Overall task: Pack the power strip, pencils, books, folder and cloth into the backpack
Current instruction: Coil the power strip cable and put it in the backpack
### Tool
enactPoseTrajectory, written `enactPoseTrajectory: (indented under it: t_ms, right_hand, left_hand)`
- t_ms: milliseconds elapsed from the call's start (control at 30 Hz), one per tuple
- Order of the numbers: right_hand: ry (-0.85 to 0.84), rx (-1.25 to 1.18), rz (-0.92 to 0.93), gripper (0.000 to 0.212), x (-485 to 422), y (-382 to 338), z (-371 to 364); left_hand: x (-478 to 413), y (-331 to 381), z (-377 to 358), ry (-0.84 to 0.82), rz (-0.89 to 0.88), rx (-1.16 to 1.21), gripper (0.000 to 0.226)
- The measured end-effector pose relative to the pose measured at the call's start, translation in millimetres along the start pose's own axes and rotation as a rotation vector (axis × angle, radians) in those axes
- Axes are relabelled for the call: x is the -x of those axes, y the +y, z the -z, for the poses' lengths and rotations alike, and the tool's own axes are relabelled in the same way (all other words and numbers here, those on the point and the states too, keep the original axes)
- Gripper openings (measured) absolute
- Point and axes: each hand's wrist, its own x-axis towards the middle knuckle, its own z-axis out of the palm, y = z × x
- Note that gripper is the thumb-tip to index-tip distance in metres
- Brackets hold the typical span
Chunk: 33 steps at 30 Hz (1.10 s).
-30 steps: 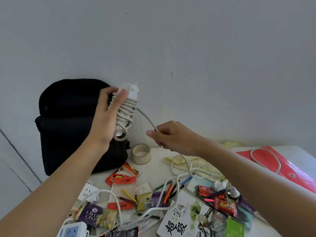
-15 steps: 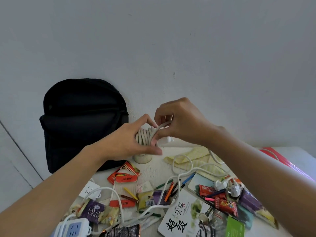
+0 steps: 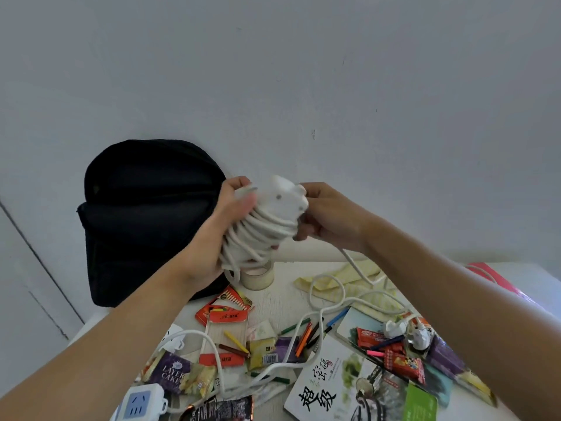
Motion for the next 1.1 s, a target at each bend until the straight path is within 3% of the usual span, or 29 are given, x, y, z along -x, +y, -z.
enactPoseTrajectory:
  t_ms: [67, 167, 333, 533, 633, 733, 833, 933, 1100]
  right_hand:
    - [0.018, 0.05, -0.05, 0.032, 4.0, 6.7, -2.4]
    - [-0.006, 0.316, -0.147, 0.032, 13.8, 26.8, -0.7]
    - [-0.067, 0.976, -0.166, 0.036, 28.6, 42.0, -3.5]
    - [-0.014, 1.221, 0.237, 0.029, 26.2, 17.4, -20.9]
    - [0.091, 1.207, 0.37, 0.035, 18.3, 8.3, -14.6]
    - [0.169, 1.044, 0.407, 0.033, 14.6, 4.9, -2.6]
    - [0.11, 0.828, 0.393, 0.043, 12.2, -2.3, -2.3]
    - [-0.004, 0.65, 0.301, 0.039, 8.1, -8.6, -3.9]
    - [-0.182, 0.131, -0.021, 0.019, 2.4, -3.4, 6.8]
  left_hand:
    - [-5.2, 3.8, 0.8, 0.073, -0.032, 0.146, 0.095]
    - [-16.3, 14.6, 12.1, 0.206, -0.05, 0.219, 0.069]
    - [-32.6, 10.7, 33.4, 0.491, -0.161, -0.258, 0.057]
    - [-27.1, -27.7, 34.8, 0.314, -0.013, -0.865, 0.051]
    - [-17.9, -37.1, 26.3, 0.105, -0.038, -0.911, 0.075]
    - [-7.3, -33.3, 14.9, -0.034, -0.035, -0.894, 0.094]
    - [-0.4, -21.0, 1.6, -0.164, -0.013, -0.926, 0.099]
    - [2.3, -10.2, -9.1, -0.195, -0.017, -0.966, 0.096]
    - [13.1, 1.3, -20.2, -0.201, -0.058, -0.581, 0.091]
